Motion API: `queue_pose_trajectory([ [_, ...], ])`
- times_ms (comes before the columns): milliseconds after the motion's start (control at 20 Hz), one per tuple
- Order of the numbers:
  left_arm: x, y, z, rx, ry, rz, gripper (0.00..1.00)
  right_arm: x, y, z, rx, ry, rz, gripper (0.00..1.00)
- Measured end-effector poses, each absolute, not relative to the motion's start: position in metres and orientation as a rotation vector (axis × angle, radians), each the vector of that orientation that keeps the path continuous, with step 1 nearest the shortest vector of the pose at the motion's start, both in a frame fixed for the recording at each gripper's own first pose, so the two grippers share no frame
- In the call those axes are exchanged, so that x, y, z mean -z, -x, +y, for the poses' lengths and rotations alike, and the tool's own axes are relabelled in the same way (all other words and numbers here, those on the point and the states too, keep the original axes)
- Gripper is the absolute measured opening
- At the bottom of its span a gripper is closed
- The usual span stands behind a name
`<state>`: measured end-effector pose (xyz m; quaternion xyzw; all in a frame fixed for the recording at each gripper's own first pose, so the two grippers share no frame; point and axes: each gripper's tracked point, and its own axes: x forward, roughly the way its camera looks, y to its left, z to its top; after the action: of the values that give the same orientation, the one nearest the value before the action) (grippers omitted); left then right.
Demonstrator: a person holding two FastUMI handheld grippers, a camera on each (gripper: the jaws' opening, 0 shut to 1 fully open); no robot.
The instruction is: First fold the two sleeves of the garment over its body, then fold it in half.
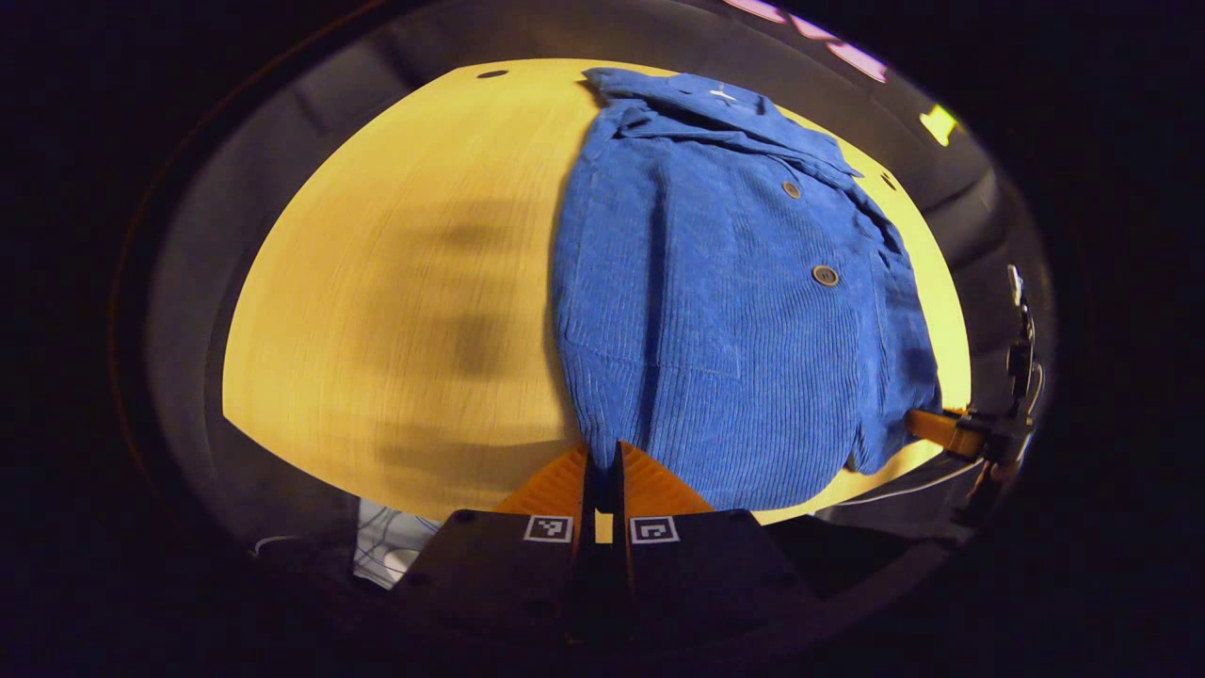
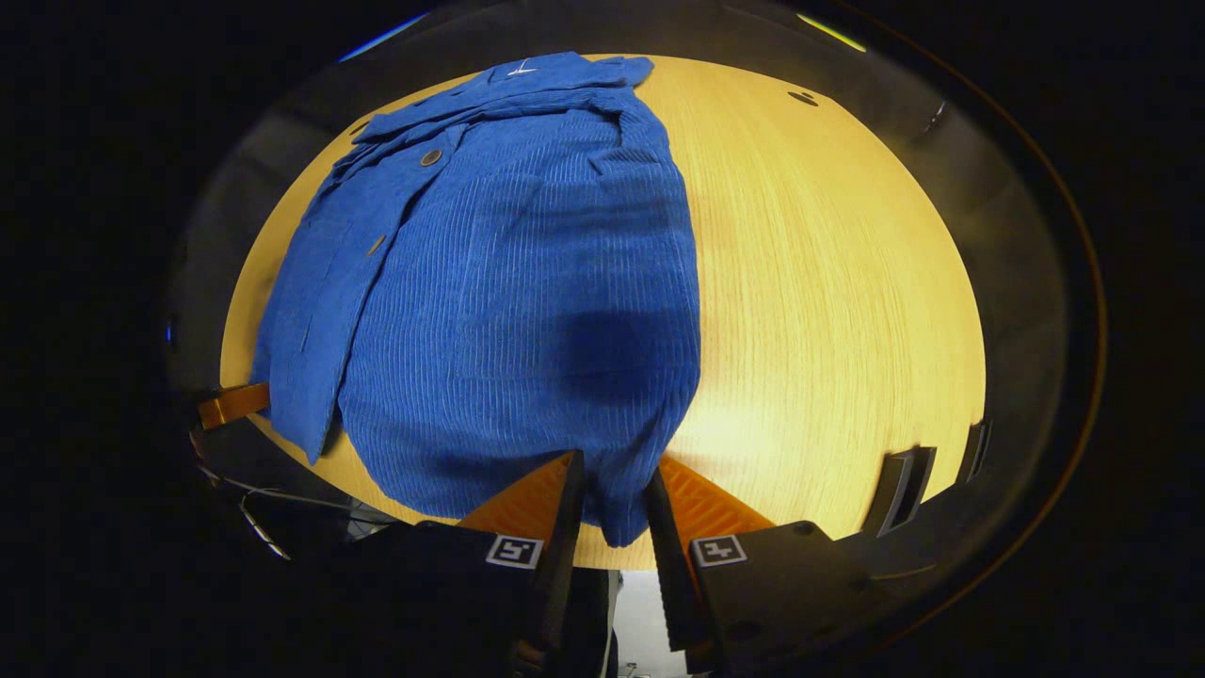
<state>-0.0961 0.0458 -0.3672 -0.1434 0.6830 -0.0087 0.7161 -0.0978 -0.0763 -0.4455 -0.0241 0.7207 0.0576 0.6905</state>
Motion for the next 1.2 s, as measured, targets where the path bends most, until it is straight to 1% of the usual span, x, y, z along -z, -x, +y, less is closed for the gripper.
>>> queue_pose_trajectory([
  [100, 0.364, 0.098, 0.044, 0.021, 0.328, 1.512, 0.06, 0.446, 0.097, -0.076, -0.122, 0.043, 1.622, 0.12],
  [200, 0.366, 0.097, 0.045, 0.026, 0.320, 1.500, 0.06, 0.446, 0.097, -0.075, -0.149, 0.057, 1.622, 0.12],
  [250, 0.368, 0.097, 0.045, 0.023, 0.313, 1.498, 0.00, 0.443, 0.096, -0.078, -0.143, 0.056, 1.610, 0.12],
  [300, 0.367, 0.098, 0.046, 0.018, 0.311, 1.497, 0.00, 0.446, 0.095, -0.076, -0.137, 0.050, 1.613, 0.03],
  [550, 0.363, 0.098, 0.043, 0.048, 0.338, 1.495, 0.00, 0.439, 0.093, -0.075, -0.143, 0.007, 1.623, 0.03],
  [750, 0.350, 0.097, 0.039, 0.060, 0.401, 1.483, 0.00, 0.413, 0.078, -0.067, -0.153, -0.056, 1.589, 0.03],
  [950, 0.331, 0.091, 0.032, 0.079, 0.505, 1.476, 0.00, 0.379, 0.046, -0.055, -0.166, -0.139, 1.538, 0.03],
  [1100, 0.310, 0.074, 0.031, 0.110, 0.543, 1.448, 0.00, 0.354, 0.014, -0.043, -0.173, -0.216, 1.492, 0.02],
  [1200, 0.291, 0.052, 0.033, 0.129, 0.581, 1.427, 0.00, 0.339, -0.009, -0.036, -0.192, -0.246, 1.470, 0.02],
])
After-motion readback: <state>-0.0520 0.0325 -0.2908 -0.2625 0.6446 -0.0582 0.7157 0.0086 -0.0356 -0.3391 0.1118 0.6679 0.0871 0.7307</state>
